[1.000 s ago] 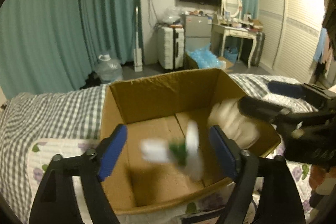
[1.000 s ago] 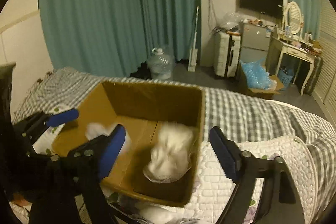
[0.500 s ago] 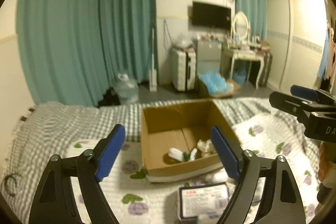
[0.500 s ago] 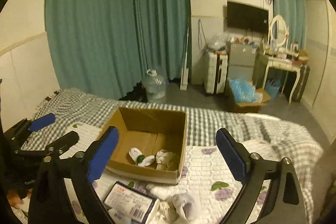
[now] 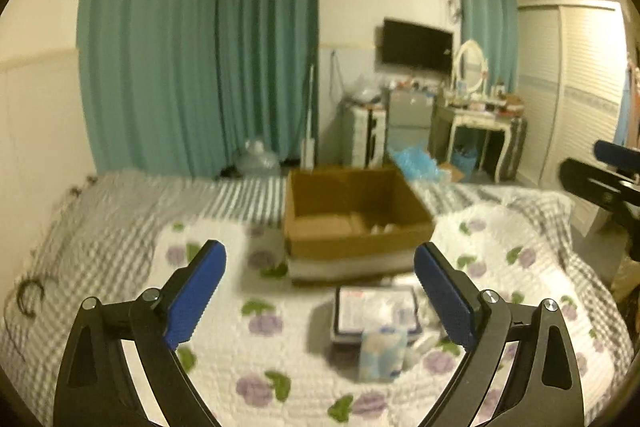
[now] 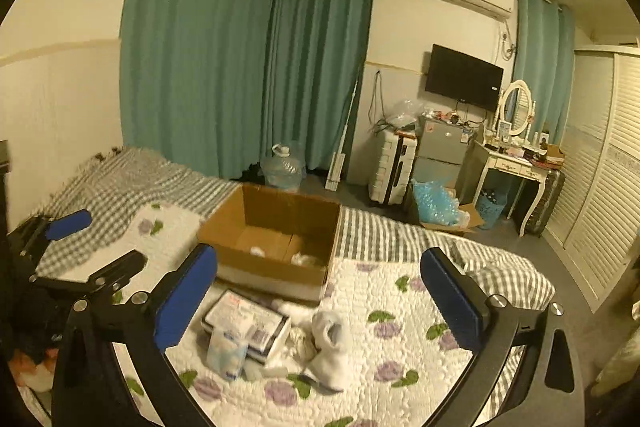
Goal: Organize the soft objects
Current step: 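Grasp the grey-white sock with the right gripper while the left grasps the blue tissue pack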
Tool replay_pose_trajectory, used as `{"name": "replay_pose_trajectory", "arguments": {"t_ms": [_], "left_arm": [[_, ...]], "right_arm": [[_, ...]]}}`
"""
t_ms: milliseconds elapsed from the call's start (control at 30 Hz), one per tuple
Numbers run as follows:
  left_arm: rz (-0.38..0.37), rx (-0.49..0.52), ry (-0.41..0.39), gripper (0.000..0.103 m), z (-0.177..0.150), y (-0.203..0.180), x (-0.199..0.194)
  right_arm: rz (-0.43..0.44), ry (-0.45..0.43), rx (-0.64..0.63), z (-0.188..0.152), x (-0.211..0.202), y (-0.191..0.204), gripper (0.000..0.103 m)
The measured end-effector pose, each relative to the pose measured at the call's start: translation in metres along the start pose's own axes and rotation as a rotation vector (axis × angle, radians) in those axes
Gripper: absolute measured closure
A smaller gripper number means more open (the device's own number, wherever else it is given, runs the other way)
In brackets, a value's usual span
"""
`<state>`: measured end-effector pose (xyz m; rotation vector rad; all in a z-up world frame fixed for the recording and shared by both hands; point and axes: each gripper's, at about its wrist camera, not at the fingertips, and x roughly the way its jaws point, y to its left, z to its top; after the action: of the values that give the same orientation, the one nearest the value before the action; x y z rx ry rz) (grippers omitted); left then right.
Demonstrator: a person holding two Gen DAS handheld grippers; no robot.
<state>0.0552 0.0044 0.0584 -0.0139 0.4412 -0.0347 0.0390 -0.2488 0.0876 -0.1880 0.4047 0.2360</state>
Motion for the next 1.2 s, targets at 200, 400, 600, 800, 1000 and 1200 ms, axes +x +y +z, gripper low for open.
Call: {"name": "replay_pose_trajectory", "arguments": {"t_ms": [200,400,600,800,1000,1200], "left_arm": [[0.037,-0.051,0.094,0.006,-0.049,0.001,0.017],[0.051,-0.068,0.171,0.006,-0.083,-0.002,0.044],[0.006,-0.064,0.264,0.006,-0.108,-0.018,0.074],[-0.070,-0.010,0.329,0.007,-0.128,-0.047,0.092],[-0.078,0.023,0.366,0.019,-0.137,-0.063,0.112],[-0.128,-0.008,0.378,0.049,-0.136,-0.058,0.120]], "right_arm": [[0.050,0.099,0.005,-0.043,0.037,0.002,0.001],[0.048,0.192,-0.022,-0.082,0.086,-0.001,0.001],[0.071,0.284,-0.017,-0.111,0.144,-0.011,0.001],[0.087,0.378,0.022,-0.143,0.187,-0.029,0.001],[0.152,0.447,0.106,-0.157,0.211,-0.044,0.018],[0.160,0.504,0.110,-0.166,0.223,-0.042,0.061]]}}
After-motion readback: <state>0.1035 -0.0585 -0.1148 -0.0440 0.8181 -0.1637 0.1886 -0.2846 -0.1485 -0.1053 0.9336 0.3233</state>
